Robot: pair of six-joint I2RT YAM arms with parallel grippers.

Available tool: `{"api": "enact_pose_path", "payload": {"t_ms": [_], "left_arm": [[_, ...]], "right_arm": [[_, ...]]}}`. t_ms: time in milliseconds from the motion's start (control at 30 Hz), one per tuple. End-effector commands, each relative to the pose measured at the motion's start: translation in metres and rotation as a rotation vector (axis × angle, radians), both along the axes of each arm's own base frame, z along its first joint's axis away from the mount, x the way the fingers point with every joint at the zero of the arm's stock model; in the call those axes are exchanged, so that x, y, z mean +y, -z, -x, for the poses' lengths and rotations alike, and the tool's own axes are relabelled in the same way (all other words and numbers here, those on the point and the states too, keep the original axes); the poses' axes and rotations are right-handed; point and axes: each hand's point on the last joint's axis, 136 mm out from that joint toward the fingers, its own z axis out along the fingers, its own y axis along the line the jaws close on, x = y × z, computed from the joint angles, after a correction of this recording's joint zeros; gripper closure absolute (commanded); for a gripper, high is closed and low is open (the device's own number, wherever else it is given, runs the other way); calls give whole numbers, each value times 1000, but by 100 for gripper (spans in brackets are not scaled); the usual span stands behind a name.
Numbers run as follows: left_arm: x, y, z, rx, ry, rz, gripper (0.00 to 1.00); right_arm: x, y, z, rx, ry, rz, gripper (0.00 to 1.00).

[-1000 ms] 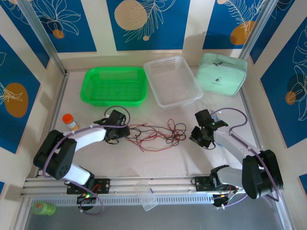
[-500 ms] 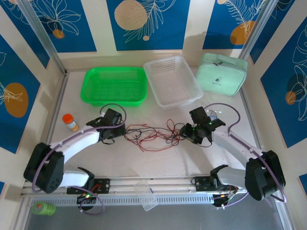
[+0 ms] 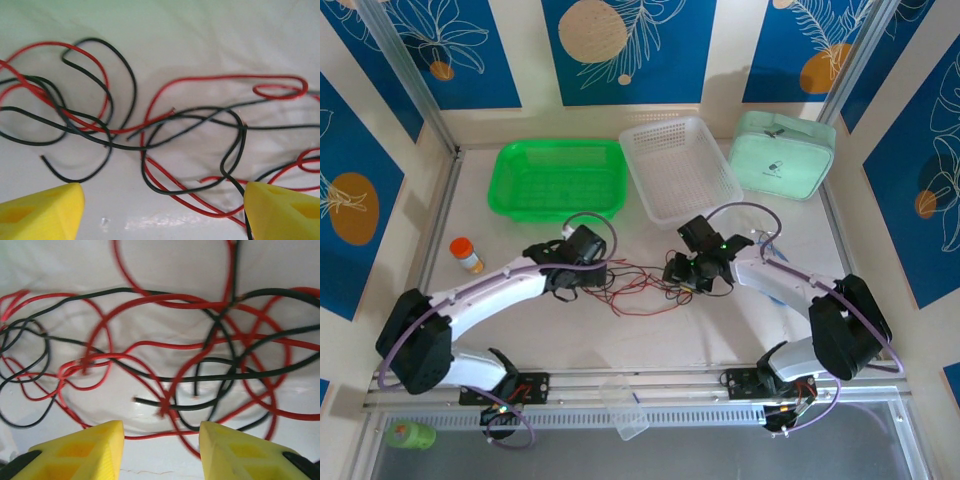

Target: Untangle the cables

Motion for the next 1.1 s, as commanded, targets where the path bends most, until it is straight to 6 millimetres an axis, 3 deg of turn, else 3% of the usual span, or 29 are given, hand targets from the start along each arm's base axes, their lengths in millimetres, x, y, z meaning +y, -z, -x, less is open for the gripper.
{"api": "enact_pose_path", "payload": {"t_ms": [0,267,400,633,833,933,1067], "left_arm": [[-33,0,-7,2,86,26,17],[-111,4,-12,-43,376,-114,18],[-131,14,-10,-43,487,-160,18],[-126,41,-21,-52,542,-283,20],[-112,71,-26,-17,489,-326,30],[-96,75,-28,-19,441,-354,46],[-70,74,-28,-22,370,-376,75]], "right_arm": [[-13,7,-1,15,19,89,56],[-34,12,6,33,119,129,51],[-53,15,12,35,195,126,45],[-58,36,-4,69,224,67,44],[-53,58,-11,112,237,62,46],[-57,68,-5,135,256,88,50],[-69,72,0,135,287,135,68]]}}
